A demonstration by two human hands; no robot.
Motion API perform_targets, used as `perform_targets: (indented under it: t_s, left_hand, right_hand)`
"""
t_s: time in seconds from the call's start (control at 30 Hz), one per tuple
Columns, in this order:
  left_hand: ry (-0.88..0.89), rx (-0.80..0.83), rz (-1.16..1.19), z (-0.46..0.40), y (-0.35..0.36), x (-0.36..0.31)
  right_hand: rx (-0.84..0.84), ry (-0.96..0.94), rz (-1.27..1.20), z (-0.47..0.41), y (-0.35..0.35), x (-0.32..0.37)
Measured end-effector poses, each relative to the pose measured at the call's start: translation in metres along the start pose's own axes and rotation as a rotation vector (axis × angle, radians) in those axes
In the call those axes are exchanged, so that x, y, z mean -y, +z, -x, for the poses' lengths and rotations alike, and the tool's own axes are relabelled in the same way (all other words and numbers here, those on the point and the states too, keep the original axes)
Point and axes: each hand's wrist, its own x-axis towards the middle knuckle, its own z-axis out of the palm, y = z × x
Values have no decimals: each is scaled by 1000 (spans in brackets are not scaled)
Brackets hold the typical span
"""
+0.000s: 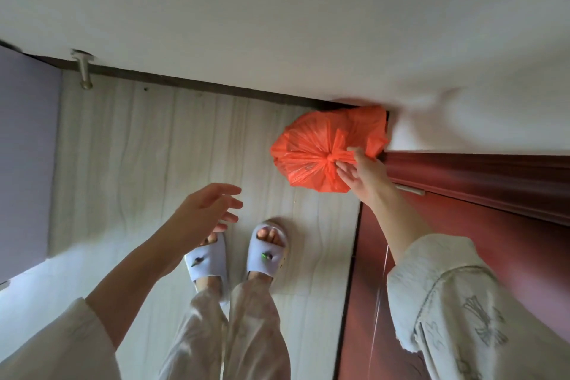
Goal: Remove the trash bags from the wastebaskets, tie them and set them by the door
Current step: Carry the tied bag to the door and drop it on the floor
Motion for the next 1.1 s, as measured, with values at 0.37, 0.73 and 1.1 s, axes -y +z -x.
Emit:
perform_targets:
  t_s: [0.37, 0.73, 1.1]
  left_hand:
    - [-9, -26, 4, 65, -18, -22]
    - [40, -153, 220, 259, -65, -15]
    - [105, -497, 666, 475, -109, 150]
  right_hand:
    - [120, 70, 19, 96, -2, 2]
    - [433, 96, 398, 361, 31, -16]
    - [661, -103, 952, 569, 87, -147]
